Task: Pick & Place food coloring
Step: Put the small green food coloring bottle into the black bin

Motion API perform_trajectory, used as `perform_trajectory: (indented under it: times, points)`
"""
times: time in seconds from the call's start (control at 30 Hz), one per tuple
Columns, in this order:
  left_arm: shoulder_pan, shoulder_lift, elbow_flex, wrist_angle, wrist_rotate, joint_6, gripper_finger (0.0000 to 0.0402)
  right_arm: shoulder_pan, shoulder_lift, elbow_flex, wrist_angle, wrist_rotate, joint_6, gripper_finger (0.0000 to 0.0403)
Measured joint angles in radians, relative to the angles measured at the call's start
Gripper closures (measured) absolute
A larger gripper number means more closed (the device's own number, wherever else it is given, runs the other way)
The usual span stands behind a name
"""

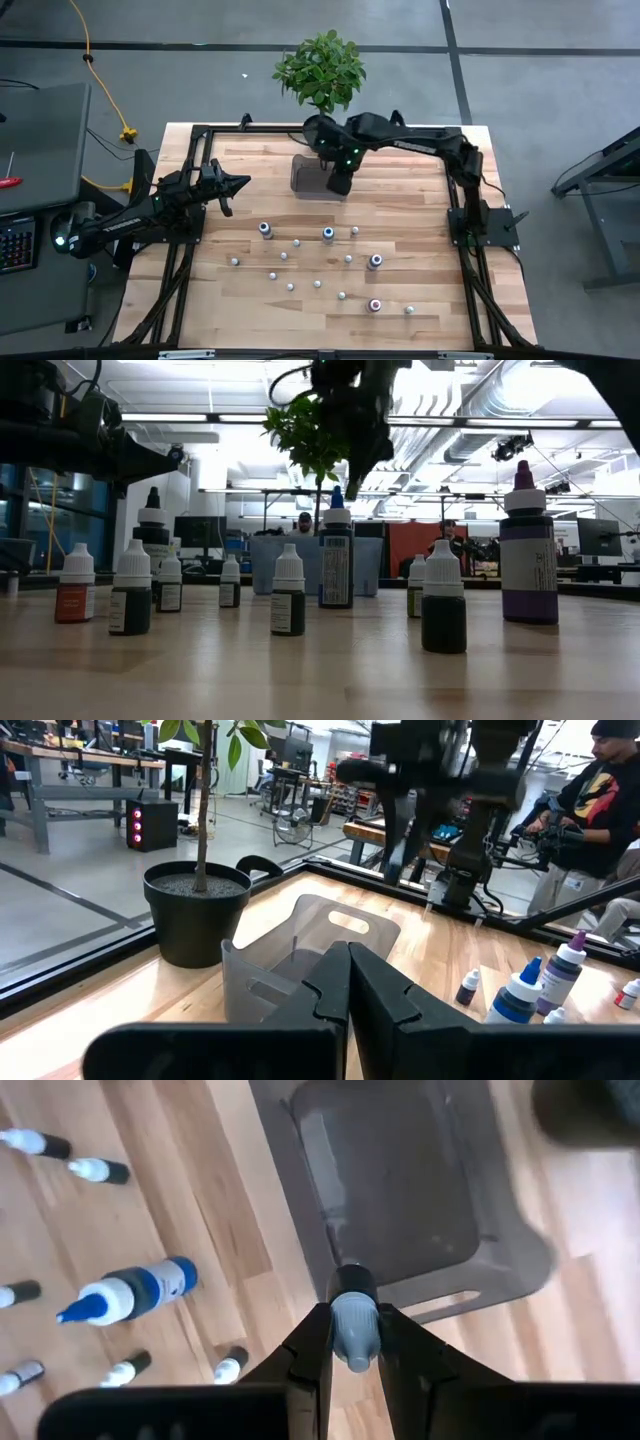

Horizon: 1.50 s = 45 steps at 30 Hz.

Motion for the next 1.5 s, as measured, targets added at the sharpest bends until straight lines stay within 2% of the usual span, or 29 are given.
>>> perform_trajectory:
  times: [0.13, 0.33, 0.73, 0.93, 1.1, 1.5]
  points:
    - [0.000, 0.000, 0.000, 0.000, 0.000, 0.000, 0.0401, 0.000, 0.008, -0.066, 0.063, 0.043, 0.113, 0.0347]
    - [0.000, 0.000, 0.000, 0.000, 0.000, 0.000, 0.0401, -0.026, 0.008, -0.171, 0.149, 0.025, 0.233, 0.0347]
    - [0.000, 0.000, 0.000, 0.000, 0.000, 0.000, 0.0401, -0.059, 0.008, -0.305, 0.255, -0.020, 0.270, 0.0347]
    - [0.000, 0.000, 0.000, 0.000, 0.000, 0.000, 0.0401, -0.056, 0.008, -0.316, 0.301, -0.035, 0.149, 0.0347]
    - [0.000, 0.000, 0.000, 0.000, 0.000, 0.000, 0.0401, -0.057, 0.008, -0.316, 0.298, 0.009, -0.010, 0.0347]
    - [0.000, 0.000, 0.000, 0.000, 0.000, 0.000, 0.0401, -0.032, 0.008, -0.316, 0.315, 0.009, -0.205, 0.0347]
